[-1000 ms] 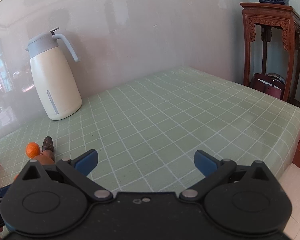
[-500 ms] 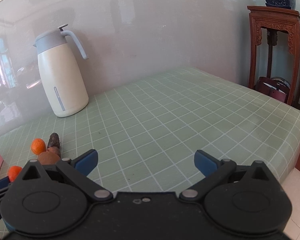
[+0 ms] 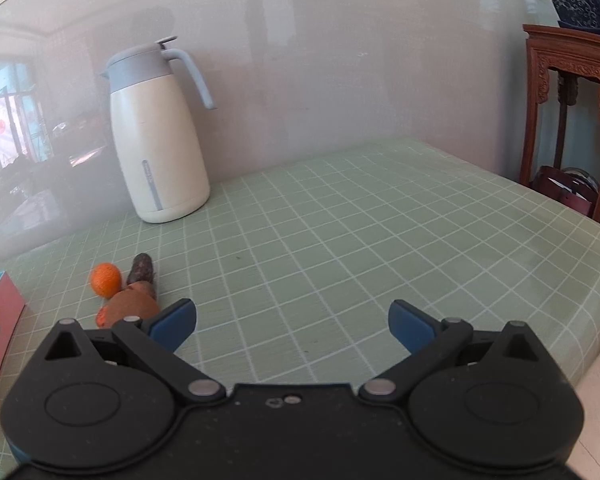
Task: Organize fruits
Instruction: 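Carry the mandarin into the red box and open the left gripper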
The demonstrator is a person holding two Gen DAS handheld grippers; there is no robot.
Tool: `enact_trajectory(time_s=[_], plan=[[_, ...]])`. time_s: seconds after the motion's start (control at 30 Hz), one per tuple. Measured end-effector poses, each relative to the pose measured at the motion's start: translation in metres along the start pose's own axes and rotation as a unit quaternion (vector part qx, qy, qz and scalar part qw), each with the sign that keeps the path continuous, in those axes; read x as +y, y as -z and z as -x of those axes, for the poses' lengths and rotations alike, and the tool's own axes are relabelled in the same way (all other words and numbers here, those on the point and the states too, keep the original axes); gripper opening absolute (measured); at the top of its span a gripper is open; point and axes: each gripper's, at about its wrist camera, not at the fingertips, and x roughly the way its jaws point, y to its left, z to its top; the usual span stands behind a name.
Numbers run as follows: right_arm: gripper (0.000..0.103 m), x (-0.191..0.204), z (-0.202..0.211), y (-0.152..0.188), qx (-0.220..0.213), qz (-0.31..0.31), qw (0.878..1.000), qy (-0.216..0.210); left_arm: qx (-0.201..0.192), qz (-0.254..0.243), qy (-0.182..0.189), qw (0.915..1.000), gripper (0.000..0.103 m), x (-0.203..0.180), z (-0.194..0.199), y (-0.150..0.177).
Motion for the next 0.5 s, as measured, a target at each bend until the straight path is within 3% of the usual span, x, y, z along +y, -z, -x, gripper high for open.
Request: enact_trajectory(time_s=[0.3, 0.5], plan=[[0.103, 0.036, -0.001, 0.003, 0.003, 0.026, 0.999, -0.025, 0.034, 0.052, -0.068, 0.9957, 0.038, 0.052, -0.012, 0.004], [0.103, 0.051, -0.003, 0.005, 0.006, 0.037, 0.999, -0.038, 0.079, 0.085, -0.079, 0.9901, 0.038, 0.071, -0.027, 0.013]])
